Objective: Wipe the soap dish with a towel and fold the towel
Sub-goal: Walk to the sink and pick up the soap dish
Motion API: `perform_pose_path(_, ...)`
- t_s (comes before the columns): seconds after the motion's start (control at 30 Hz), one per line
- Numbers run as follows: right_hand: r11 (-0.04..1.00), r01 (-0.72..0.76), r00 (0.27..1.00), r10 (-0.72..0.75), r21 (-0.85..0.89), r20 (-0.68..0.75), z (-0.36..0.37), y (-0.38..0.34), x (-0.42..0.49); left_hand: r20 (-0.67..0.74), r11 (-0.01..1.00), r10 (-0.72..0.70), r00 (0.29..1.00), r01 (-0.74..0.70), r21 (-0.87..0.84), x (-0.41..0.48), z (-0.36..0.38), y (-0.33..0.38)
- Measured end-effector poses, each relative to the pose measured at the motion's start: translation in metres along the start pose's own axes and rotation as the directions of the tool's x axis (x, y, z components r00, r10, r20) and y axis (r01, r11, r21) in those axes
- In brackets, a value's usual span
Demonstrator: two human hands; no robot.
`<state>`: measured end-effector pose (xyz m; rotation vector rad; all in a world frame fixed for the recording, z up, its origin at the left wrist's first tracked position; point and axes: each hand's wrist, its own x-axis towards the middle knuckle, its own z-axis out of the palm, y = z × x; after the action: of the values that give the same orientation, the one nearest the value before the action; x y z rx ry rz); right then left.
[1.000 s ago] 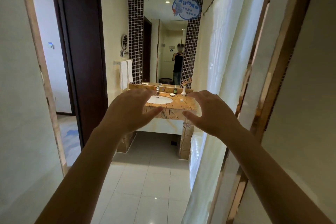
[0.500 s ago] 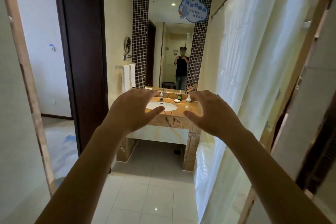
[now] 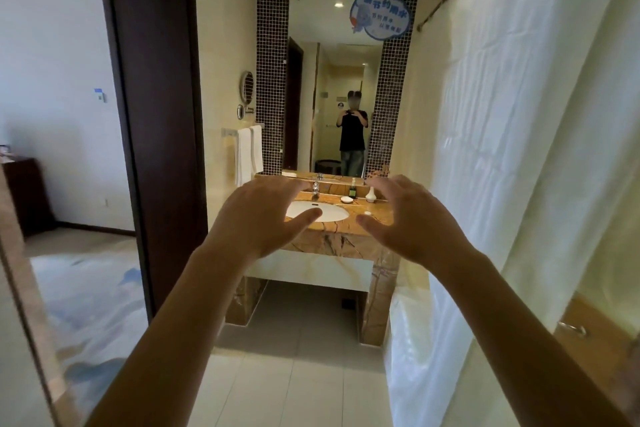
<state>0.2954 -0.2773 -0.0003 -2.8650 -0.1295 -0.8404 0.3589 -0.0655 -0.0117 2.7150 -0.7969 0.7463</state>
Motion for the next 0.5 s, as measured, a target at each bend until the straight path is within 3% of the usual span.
perform_pose_path(0.5, 1.0, 0.018, 0.999, -0.019, -0.021, -0.031, 0.051, 0.054, 0.128, -0.026, 0.999, 0.013, 1.0, -0.012, 0.047, 0.129, 0.04, -0.038)
